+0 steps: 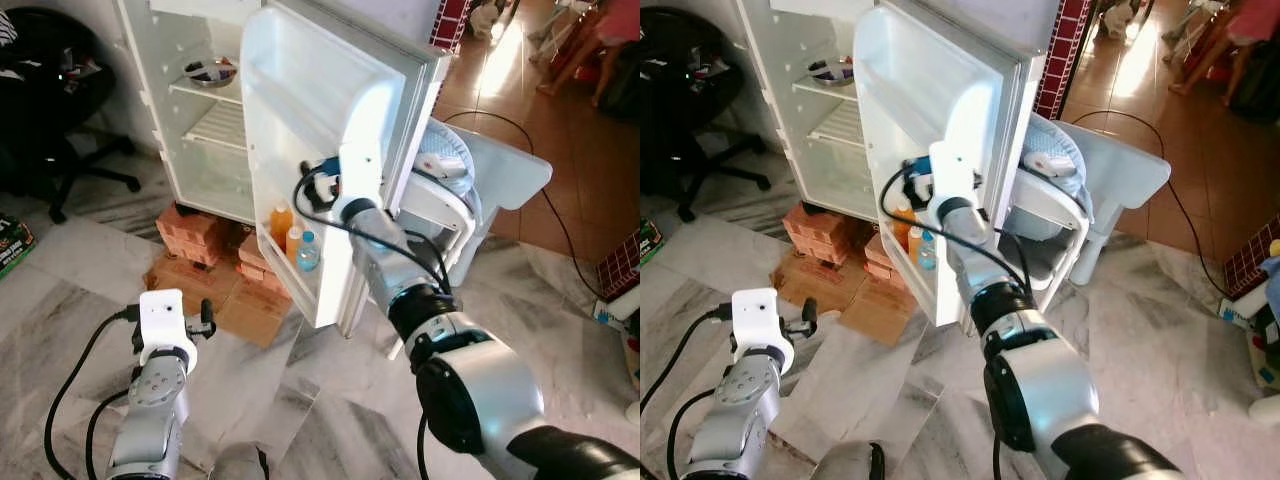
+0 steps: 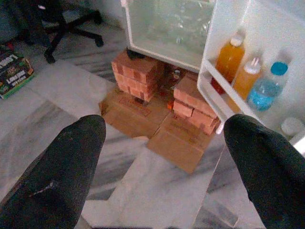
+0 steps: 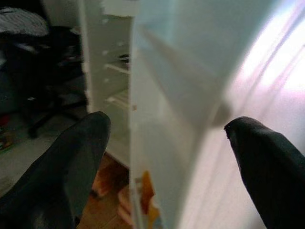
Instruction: Restocking fridge
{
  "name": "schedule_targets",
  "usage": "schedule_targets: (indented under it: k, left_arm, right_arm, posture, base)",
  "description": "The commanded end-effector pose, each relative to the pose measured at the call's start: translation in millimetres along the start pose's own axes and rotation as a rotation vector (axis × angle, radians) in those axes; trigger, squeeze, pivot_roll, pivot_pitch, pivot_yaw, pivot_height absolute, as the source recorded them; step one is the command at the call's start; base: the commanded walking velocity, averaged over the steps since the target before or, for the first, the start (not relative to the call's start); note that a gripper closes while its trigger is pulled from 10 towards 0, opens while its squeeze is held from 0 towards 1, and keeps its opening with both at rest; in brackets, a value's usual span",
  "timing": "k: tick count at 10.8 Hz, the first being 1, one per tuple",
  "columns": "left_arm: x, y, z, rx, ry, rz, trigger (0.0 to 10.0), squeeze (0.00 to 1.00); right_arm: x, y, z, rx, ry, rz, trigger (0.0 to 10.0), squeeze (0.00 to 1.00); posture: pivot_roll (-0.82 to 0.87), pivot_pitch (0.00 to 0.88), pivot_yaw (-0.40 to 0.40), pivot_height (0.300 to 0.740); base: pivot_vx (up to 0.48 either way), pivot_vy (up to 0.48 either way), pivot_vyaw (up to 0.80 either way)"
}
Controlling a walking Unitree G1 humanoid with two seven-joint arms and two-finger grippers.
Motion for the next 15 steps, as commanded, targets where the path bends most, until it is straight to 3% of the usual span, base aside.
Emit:
schedule_targets:
  k: [1, 2, 3, 4, 5, 6, 7, 8, 11, 14, 15]
  left_arm:
    - [-0.2, -1.7, 5.8, 0.008, -0.022, -0.007, 10.0, 0.0]
    - [-0.1, -1.5, 5.2, 0.012, -0.016, -0.001, 10.0, 0.0]
    - [-1.0, 0.6, 4.5, 0.01, -0.017, 0.0, 10.0, 0.0]
    - [-3.4, 4.2, 1.4, 0.012, -0.013, -0.005, 10.0, 0.0]
    - [-4.2, 4.7, -0.4, 0.017, -0.009, -0.01, 10.0, 0.0]
    - [-3.2, 3.1, -1.4, 0.018, -0.001, -0.015, 10.0, 0.0]
    - [-2.3, 0.6, -0.1, 0.024, -0.004, -0.029, 10.0, 0.0]
    - [-1.0, -1.7, 2.0, 0.031, -0.012, -0.043, 10.0, 0.0]
    - [-3.5, -0.5, 0.6, 0.03, -0.012, -0.04, 10.0, 0.0]
    - [-5.9, -1.8, -1.8, 0.022, -0.011, -0.041, 10.0, 0.0]
    - [-5.9, -2.3, -2.0, 0.01, -0.009, -0.039, 10.0, 0.0]
  right_arm:
    - [-4.0, -2.6, -2.6, -0.002, -0.021, 0.031, 10.0, 0.0]
    - [-13.6, -4.4, -17.2, -0.006, -0.011, 0.082, 10.0, 0.0]
    - [-46.9, -24.4, -64.7, -0.037, 0.094, 0.115, 10.0, 0.0]
    - [-88.2, -57.8, -109.1, -0.072, 0.25, 0.037, 10.0, 0.0]
    - [-114.8, -75.4, -132.3, -0.106, 0.361, -0.025, 10.0, 0.0]
    - [-130.3, -84.5, -146.2, -0.122, 0.449, -0.07, 10.0, 0.0]
    - [-136.9, -90.8, -153.6, -0.16, 0.499, -0.099, 10.0, 0.0]
    - [-137.8, -107.7, -150.1, -0.208, 0.52, -0.214, 10.0, 0.0]
    - [-112.5, -134.7, -108.6, -0.226, 0.388, -0.374, 10.0, 0.0]
    - [-109.4, -154.7, -81.3, -0.263, 0.287, -0.543, 10.0, 0.0]
    - [-107.6, -153.9, -80.6, -0.252, 0.286, -0.542, 10.0, 0.0]
  posture:
    - [0.19, 0.0, -0.048, 0.74]
    - [0.19, 0.0, -0.053, 0.74]
    - [0.19, 0.0, -0.054, 0.74]
    - [0.17, 0.0, -0.051, 0.74]
    - [0.16, 0.0, -0.045, 0.74]
    - [0.15, 0.0, -0.036, 0.74]
    - [0.14, 0.0, -0.032, 0.74]
    - [0.14, 0.0, -0.027, 0.74]
    - [0.15, 0.0, -0.035, 0.74]
    - [0.15, 0.0, -0.039, 0.74]
    - [0.14, 0.0, -0.037, 0.74]
  base:
    - [0.247, 0.0, 0.0]
    - [0.0, 0.0, 0.0]
    - [0.0, 0.0, 0.0]
    - [0.0, 0.0, 0.0]
    - [0.0, 0.0, 0.0]
    - [0.0, 0.0, 0.0]
    - [0.0, 0.0, 0.0]
    - [0.292, 0.0, 0.0]
    - [0.334, 0.0, 0.0]
    - [0.48, 0.0, 0.0]
    - [0.0, 0.0, 0.0]
Point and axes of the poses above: a point about 5 cm out from each wrist's last joint towards the gripper, its own x axis pointing out of the wrist towards the gripper, its own z axis along the axis of the wrist's last joint, y = z × x, the point moved 2 cm from there along x, pointing out of the wrist towards the gripper, and after that the axes turned 11 degrees about -x, right-handed, at the moved point
